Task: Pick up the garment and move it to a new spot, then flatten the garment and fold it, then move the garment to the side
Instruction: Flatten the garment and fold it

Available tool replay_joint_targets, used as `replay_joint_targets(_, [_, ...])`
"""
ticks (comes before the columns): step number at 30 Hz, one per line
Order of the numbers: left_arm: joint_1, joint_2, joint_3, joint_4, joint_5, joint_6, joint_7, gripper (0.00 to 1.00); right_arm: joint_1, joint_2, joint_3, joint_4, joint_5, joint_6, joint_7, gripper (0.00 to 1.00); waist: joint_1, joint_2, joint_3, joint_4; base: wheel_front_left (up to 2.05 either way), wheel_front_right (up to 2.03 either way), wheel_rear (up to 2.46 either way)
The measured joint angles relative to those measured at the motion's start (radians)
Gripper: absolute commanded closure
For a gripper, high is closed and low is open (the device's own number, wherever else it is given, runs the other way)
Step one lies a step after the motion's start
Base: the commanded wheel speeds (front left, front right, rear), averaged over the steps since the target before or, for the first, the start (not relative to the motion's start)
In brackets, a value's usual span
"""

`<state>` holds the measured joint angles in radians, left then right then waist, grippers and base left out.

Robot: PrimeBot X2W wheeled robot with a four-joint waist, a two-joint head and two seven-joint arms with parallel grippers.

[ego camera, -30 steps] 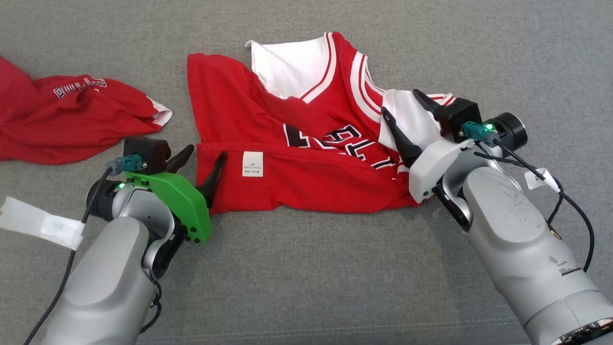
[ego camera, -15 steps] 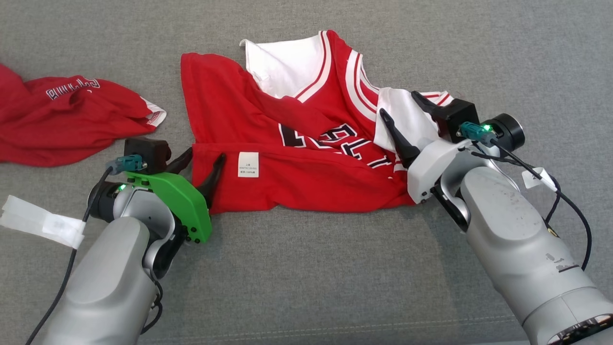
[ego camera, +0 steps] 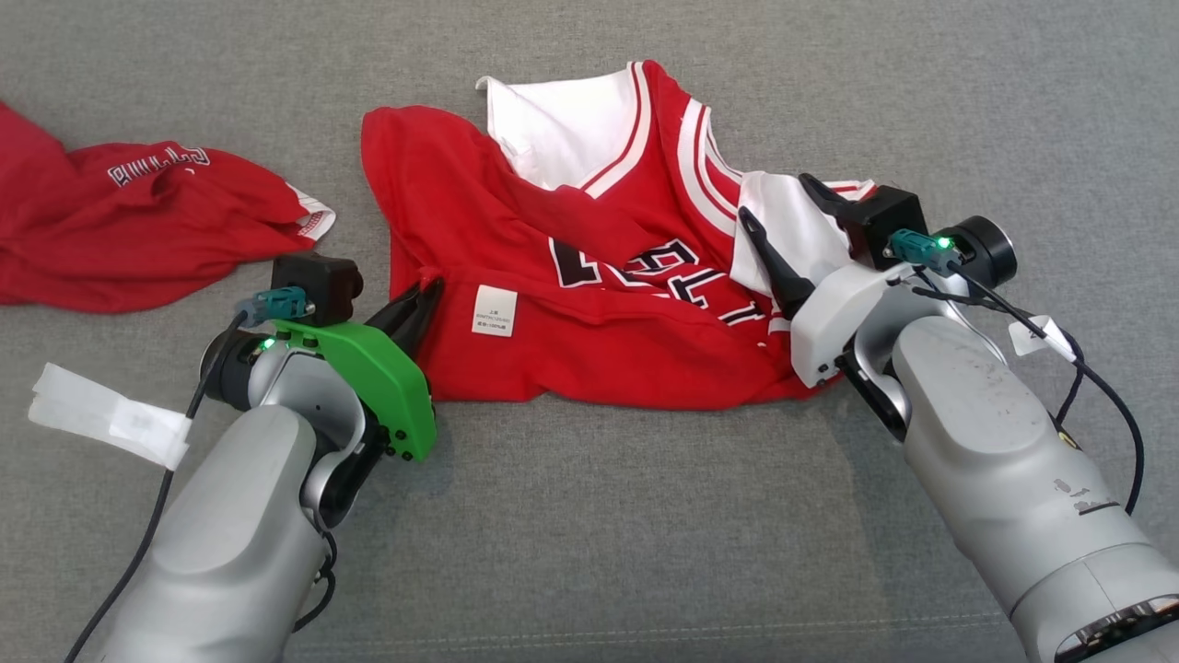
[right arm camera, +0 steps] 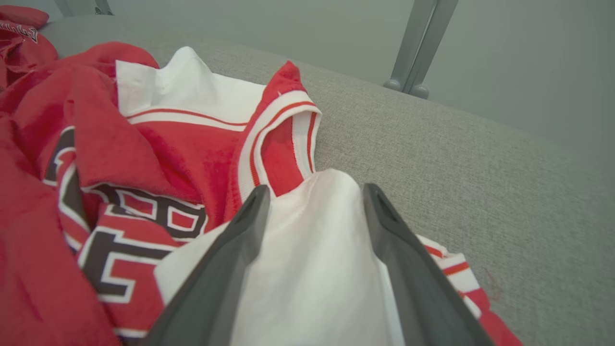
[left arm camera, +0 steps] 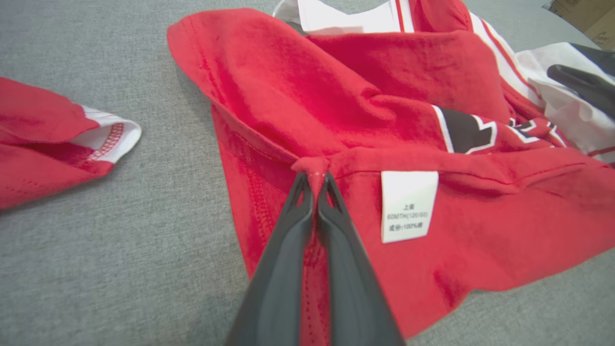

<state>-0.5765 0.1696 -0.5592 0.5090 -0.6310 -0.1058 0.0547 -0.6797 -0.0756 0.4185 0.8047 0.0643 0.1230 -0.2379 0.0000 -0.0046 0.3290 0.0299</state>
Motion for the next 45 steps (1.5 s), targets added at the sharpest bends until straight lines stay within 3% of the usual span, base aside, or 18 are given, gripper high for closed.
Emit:
replay_joint_targets(15, [0.002, -0.014, -0.021, -0.039, -0.016, -0.009, -0.024, 1.00, -0.008, -0.021, -0.012, 0.054, 0.005, 0.000, -0.001, 0.00, 0.0000, 0.0000, -0.019, 0.062, 0.00, 0.00, 0.00])
replay_joint_targets(28, [0.037, 0.000, -0.023, -0.066, -0.026, -0.009, -0.030, 1.00, -0.010, -0.022, -0.017, 0.102, 0.008, -0.001, 0.000, 0.00, 0.0000, 0.0000, -0.037, 0.073, 0.00, 0.00, 0.00])
replay_joint_targets(29, [0.040, 0.002, -0.023, -0.067, -0.027, -0.009, -0.030, 1.00, -0.011, -0.022, -0.019, 0.104, 0.008, -0.001, 0.000, 0.03, 0.0000, 0.0000, -0.038, 0.072, 0.00, 0.00, 0.00])
replay_joint_targets(30, [0.042, 0.003, -0.023, -0.068, -0.028, -0.009, -0.030, 0.98, -0.011, -0.023, -0.020, 0.108, 0.010, -0.001, 0.000, 0.18, 0.0000, 0.0000, -0.039, 0.071, 0.00, 0.00, 0.00])
replay_joint_targets(31, [0.044, 0.002, -0.024, -0.069, -0.028, -0.009, -0.030, 0.93, -0.012, -0.025, -0.022, 0.111, 0.014, -0.001, 0.000, 0.40, 0.0000, 0.0000, -0.040, 0.070, 0.00, 0.00, 0.00])
replay_joint_targets(32, [0.045, 0.002, -0.024, -0.070, -0.028, -0.009, -0.030, 0.89, -0.013, -0.027, -0.024, 0.115, 0.018, -0.001, 0.001, 0.53, 0.0000, 0.0000, -0.041, 0.069, 0.00, 0.00, 0.00])
replay_joint_targets(33, [0.045, 0.002, -0.024, -0.072, -0.028, -0.009, -0.030, 0.83, -0.014, -0.029, -0.025, 0.118, 0.018, -0.001, 0.001, 0.62, 0.0000, 0.0000, -0.042, 0.068, 0.00, 0.00, 0.00])
replay_joint_targets(34, [0.045, 0.002, -0.024, -0.073, -0.031, -0.009, -0.030, 0.75, -0.014, -0.031, -0.026, 0.121, 0.020, -0.001, 0.001, 0.78, 0.0000, 0.0000, -0.042, 0.067, 0.00, 0.00, 0.00])
replay_joint_targets(35, [0.045, 0.002, -0.024, -0.075, -0.034, -0.009, -0.030, 0.64, -0.014, -0.031, -0.027, 0.125, 0.026, -0.001, 0.001, 0.87, 0.0000, 0.0000, -0.043, 0.066, 0.00, 0.00, 0.00])
replay_joint_targets(36, [0.045, 0.002, -0.025, -0.077, -0.034, -0.009, -0.030, 0.60, -0.014, -0.031, -0.028, 0.128, 0.029, -0.001, 0.001, 0.95, 0.0000, 0.0000, -0.043, 0.065, 0.00, 0.00, 0.00])
replay_joint_targets(38, [0.047, 0.003, -0.025, -0.082, -0.034, -0.009, -0.030, 0.49, -0.014, -0.030, -0.029, 0.131, 0.034, -0.001, 0.001, 1.00, 0.0000, 0.0000, -0.043, 0.064, 0.00, 0.00, 0.00])
replay_joint_targets(39, [0.049, 0.003, -0.025, -0.085, -0.034, -0.009, -0.030, 0.08, -0.014, -0.029, -0.029, 0.132, 0.036, -0.001, 0.001, 1.00, 0.0000, 0.0000, -0.043, 0.063, 0.00, 0.00, 0.00])
replay_joint_targets(40, [0.051, 0.003, -0.025, -0.089, -0.034, -0.009, -0.030, 0.00, -0.015, -0.029, -0.029, 0.132, 0.037, -0.001, 0.001, 1.00, 0.0000, 0.0000, -0.043, 0.062, 0.00, 0.00, 0.00])
replay_joint_targets(45, [0.067, 0.007, -0.025, -0.100, -0.034, -0.009, -0.030, 0.00, -0.020, -0.027, -0.030, 0.138, 0.040, -0.001, 0.001, 1.00, 0.0000, 0.0000, -0.043, 0.060, 0.00, 0.00, 0.00])
